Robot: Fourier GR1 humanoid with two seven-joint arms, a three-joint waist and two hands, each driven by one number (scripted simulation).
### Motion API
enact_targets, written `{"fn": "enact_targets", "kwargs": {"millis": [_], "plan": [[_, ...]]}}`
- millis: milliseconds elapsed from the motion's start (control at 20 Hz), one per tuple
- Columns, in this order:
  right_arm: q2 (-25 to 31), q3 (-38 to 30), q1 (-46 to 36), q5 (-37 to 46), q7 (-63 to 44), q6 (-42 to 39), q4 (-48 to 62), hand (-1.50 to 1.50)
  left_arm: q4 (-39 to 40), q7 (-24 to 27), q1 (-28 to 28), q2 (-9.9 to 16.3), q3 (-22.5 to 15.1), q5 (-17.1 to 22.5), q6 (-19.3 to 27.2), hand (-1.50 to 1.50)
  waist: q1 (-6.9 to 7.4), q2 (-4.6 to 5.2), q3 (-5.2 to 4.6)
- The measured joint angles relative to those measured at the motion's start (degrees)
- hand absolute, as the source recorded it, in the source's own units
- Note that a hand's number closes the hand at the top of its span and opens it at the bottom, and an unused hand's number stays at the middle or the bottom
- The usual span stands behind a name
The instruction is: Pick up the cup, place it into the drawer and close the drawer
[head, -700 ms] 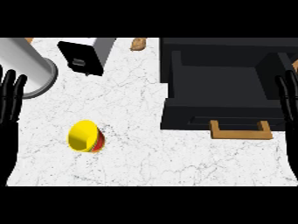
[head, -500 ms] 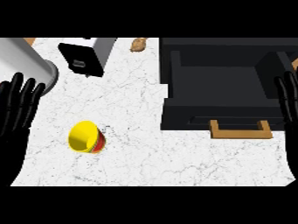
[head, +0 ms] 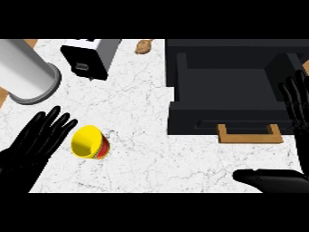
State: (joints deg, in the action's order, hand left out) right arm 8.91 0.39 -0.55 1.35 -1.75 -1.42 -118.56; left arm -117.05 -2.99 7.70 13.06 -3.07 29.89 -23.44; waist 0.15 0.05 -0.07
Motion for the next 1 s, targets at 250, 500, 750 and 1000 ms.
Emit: {"fn": "enact_targets", "kwargs": {"millis": [250,500,750,1000], "plan": [[-0.4,-0.2,0.2,0.6,1.7,-1.1,2.0,-1.50,5.5,1.4,1.0,0.9,3.1,2.5,-5.1,-1.50,-0.06,-0.04,0.04],[-0.2,-1.8,-2.1,-0.5,1.2,-1.9,3.4,-1.50,12.7,3.7,-1.1,1.0,6.2,-1.1,-6.6,-1.50,-0.12,-0.03,0.06],[-0.3,-1.8,-1.8,0.0,1.9,-2.6,3.8,-1.50,21.7,9.6,-2.5,0.1,8.2,-8.2,-7.6,-1.50,-0.22,-0.02,0.05],[-0.5,-2.3,-1.3,0.1,2.1,-3.1,3.8,-1.50,32.9,16.9,-6.1,0.1,10.0,-15.6,-7.7,-1.50,-0.36,0.00,0.06]]}}
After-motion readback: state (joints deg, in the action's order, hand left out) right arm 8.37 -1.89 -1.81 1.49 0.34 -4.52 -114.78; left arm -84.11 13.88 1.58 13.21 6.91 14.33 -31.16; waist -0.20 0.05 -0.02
